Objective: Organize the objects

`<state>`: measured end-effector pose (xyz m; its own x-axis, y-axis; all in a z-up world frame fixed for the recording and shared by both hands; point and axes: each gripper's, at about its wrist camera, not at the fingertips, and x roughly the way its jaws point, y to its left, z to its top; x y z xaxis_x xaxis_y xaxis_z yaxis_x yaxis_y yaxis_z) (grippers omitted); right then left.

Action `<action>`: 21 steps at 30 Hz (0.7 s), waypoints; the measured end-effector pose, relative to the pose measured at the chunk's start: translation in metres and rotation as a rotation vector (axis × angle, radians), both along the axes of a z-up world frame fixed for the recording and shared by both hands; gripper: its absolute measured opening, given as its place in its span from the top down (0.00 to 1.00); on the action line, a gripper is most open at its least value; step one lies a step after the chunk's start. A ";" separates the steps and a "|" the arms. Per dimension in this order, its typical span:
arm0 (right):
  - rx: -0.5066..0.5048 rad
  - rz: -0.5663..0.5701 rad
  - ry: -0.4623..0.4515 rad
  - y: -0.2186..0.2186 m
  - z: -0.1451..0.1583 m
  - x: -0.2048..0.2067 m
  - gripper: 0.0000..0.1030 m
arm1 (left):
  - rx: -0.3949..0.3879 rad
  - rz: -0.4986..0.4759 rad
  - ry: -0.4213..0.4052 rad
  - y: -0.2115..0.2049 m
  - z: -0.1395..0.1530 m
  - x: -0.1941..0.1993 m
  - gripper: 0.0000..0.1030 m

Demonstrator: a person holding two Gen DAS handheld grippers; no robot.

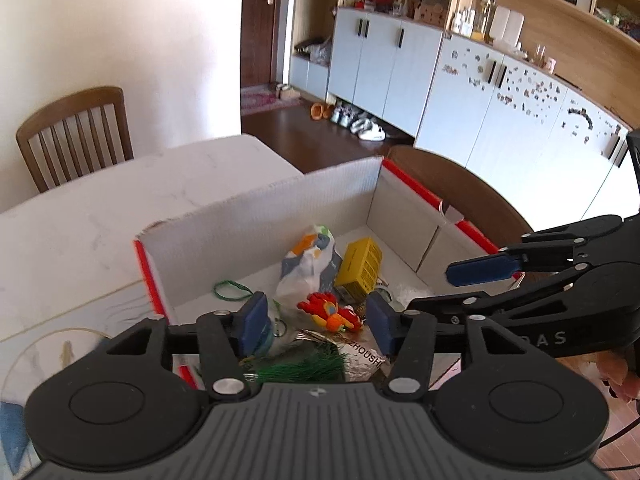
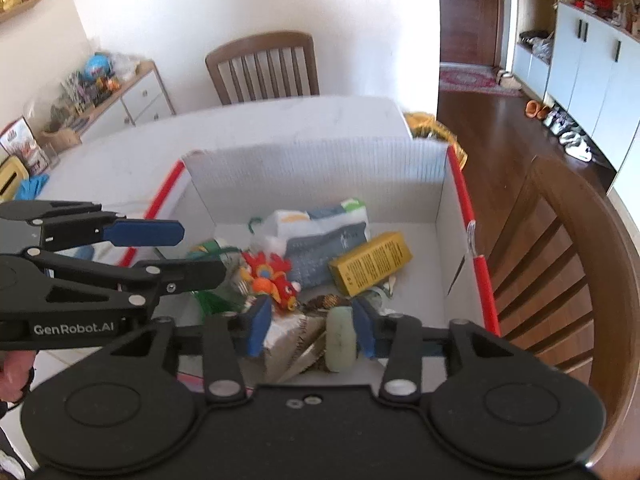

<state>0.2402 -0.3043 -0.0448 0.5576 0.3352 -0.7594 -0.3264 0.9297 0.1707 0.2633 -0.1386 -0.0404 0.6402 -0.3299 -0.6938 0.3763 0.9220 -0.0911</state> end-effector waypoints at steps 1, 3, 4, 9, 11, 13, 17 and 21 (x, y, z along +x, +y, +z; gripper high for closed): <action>0.001 -0.006 -0.011 0.001 0.003 -0.003 0.47 | -0.003 0.001 -0.009 0.003 0.003 -0.003 0.44; 0.009 -0.016 -0.028 0.003 0.008 -0.008 0.43 | -0.006 -0.001 -0.025 0.008 0.010 -0.008 0.41; 0.014 -0.022 -0.035 0.004 0.011 -0.011 0.41 | -0.006 -0.002 -0.035 0.011 0.013 -0.011 0.39; 0.027 -0.047 -0.078 0.012 0.022 -0.026 0.34 | -0.023 -0.015 -0.069 0.024 0.025 -0.024 0.29; 0.036 -0.056 -0.097 0.014 0.026 -0.032 0.31 | -0.032 -0.024 -0.082 0.028 0.030 -0.028 0.25; 0.044 -0.065 -0.115 0.016 0.030 -0.039 0.28 | -0.041 -0.027 -0.094 0.032 0.034 -0.033 0.21; 0.072 -0.093 -0.152 0.017 0.037 -0.052 0.18 | -0.069 -0.033 -0.115 0.041 0.041 -0.040 0.17; 0.111 -0.130 -0.201 0.017 0.043 -0.067 0.04 | -0.072 -0.037 -0.128 0.046 0.044 -0.045 0.12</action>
